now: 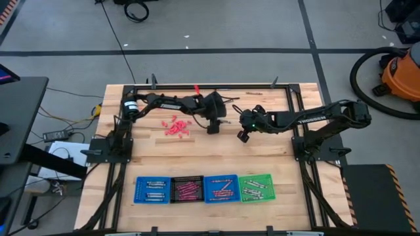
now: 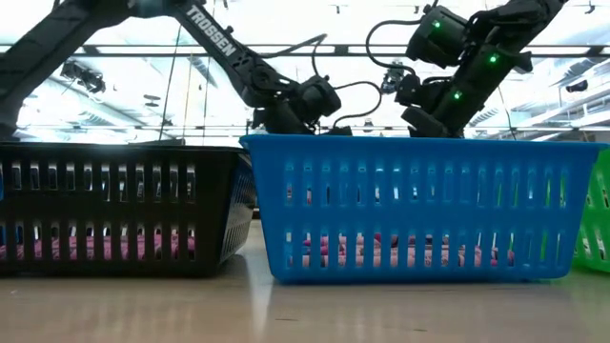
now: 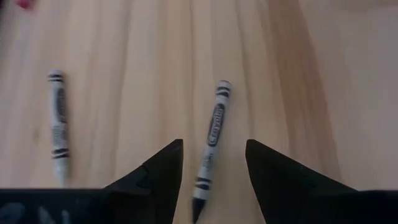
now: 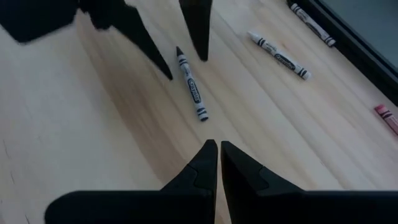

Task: Sort crayons
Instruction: Put the black crayon into the left blue bin

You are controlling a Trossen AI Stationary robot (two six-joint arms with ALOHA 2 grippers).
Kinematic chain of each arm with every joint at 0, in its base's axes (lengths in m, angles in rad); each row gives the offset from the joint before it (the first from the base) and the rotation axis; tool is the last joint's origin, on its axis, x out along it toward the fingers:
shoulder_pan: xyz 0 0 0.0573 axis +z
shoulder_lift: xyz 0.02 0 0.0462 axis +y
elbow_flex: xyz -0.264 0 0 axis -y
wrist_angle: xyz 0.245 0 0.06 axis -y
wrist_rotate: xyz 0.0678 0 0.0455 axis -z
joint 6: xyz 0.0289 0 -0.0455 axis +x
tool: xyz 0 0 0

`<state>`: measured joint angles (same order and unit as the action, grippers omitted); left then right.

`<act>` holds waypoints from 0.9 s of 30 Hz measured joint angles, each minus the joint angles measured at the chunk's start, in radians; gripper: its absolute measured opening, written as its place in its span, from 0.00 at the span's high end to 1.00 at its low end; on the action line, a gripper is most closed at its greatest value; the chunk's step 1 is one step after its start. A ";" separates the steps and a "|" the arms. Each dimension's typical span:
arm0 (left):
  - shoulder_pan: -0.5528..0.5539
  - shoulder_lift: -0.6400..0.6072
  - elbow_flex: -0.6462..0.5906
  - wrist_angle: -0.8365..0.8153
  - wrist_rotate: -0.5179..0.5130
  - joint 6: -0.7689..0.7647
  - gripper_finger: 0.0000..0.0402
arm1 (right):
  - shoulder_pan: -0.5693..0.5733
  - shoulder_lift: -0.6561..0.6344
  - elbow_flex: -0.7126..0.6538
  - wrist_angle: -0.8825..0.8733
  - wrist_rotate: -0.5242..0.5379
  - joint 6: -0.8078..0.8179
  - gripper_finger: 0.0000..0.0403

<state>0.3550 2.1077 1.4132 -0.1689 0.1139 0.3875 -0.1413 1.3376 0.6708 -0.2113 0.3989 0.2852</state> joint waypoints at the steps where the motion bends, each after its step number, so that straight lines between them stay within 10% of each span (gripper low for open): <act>1: -0.001 0.013 0.016 -0.016 0.000 -0.002 0.54 | 0.000 0.000 0.000 0.001 0.000 0.000 0.93; 20: -0.026 0.189 0.381 -0.494 -0.123 0.019 0.56 | 0.001 0.000 0.000 0.004 -0.005 0.003 0.93; 27: -0.029 0.202 0.401 -0.523 -0.126 0.050 0.71 | 0.003 0.000 0.000 -0.001 -0.007 0.002 0.93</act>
<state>0.3259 2.3096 1.8145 -0.6915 -0.0120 0.4375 -0.1379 1.3376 0.6712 -0.2119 0.3916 0.2874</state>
